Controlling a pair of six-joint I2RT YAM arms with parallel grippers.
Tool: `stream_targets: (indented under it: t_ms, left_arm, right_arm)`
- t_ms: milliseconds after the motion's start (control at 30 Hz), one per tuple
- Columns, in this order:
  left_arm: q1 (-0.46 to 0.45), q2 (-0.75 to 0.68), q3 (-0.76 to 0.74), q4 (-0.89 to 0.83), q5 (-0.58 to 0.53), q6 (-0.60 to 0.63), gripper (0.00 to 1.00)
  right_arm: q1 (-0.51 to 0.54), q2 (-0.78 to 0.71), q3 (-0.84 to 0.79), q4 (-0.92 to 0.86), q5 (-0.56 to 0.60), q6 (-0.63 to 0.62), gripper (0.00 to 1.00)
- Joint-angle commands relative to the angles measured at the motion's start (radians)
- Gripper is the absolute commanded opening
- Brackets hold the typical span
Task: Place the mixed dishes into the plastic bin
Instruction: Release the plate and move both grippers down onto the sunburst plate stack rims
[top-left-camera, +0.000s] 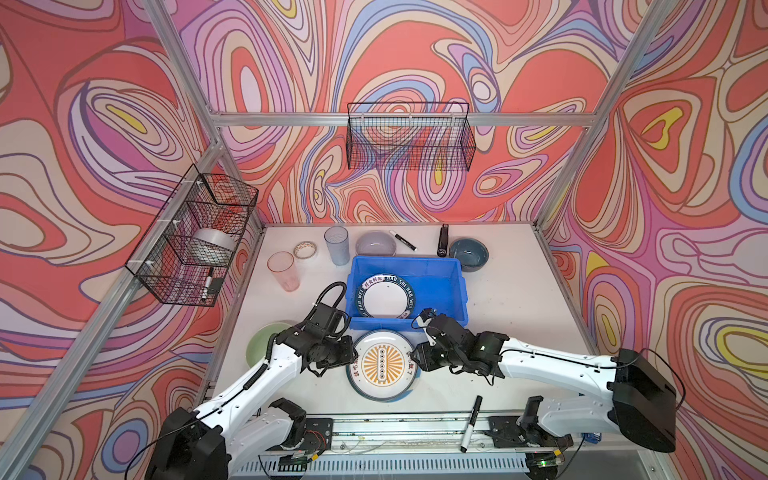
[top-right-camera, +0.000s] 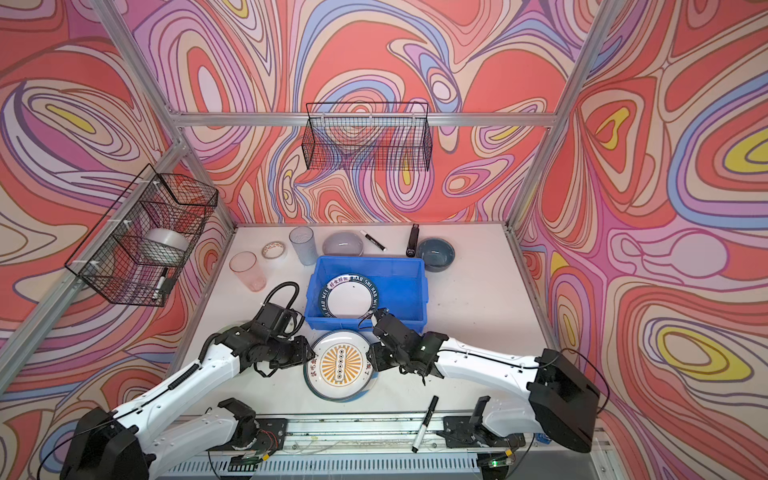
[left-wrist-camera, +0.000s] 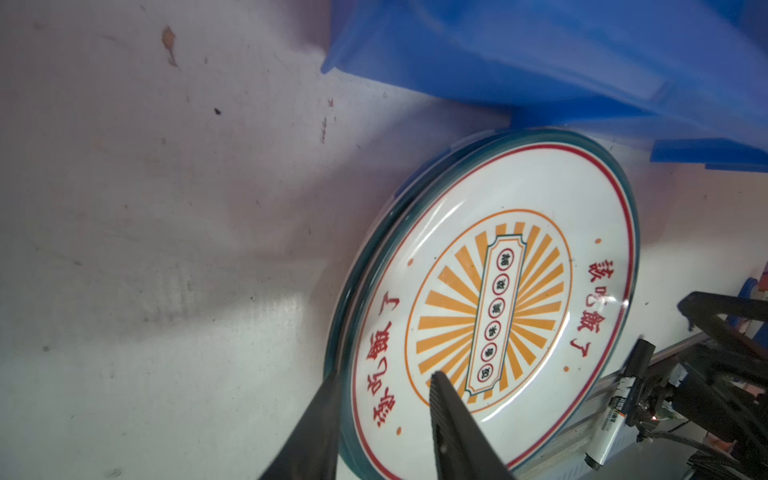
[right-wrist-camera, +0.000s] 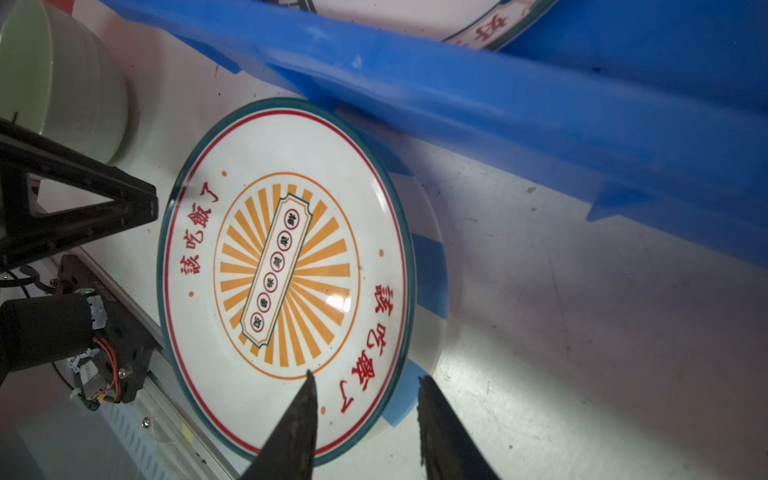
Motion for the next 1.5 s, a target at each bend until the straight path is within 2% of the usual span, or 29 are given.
stream_targets:
  t_ms: [0,167,533,1100,1467]
  left_arm:
    - [-0.004,-0.007,-0.017,0.021,-0.028,-0.023,0.38]
    - [-0.006,0.009,-0.039,0.047,-0.001,-0.026,0.29]
    - [-0.011,0.028,-0.042,0.047,-0.008,-0.026,0.24]
    - [-0.016,0.032,-0.043,0.051,0.001,-0.021,0.21]
    - [-0.016,0.021,-0.042,0.055,0.024,-0.021,0.21]
  right_arm:
    - [0.004,0.02,-0.016,0.073,0.022,0.043,0.4]
    - [0.004,0.049,-0.054,0.127,0.021,0.065,0.37]
    - [0.005,0.087,-0.076,0.189,0.004,0.085,0.31]
    - [0.006,-0.008,-0.067,0.181,-0.031,0.073,0.19]
    - [0.006,-0.042,-0.088,0.274,-0.097,0.066,0.19]
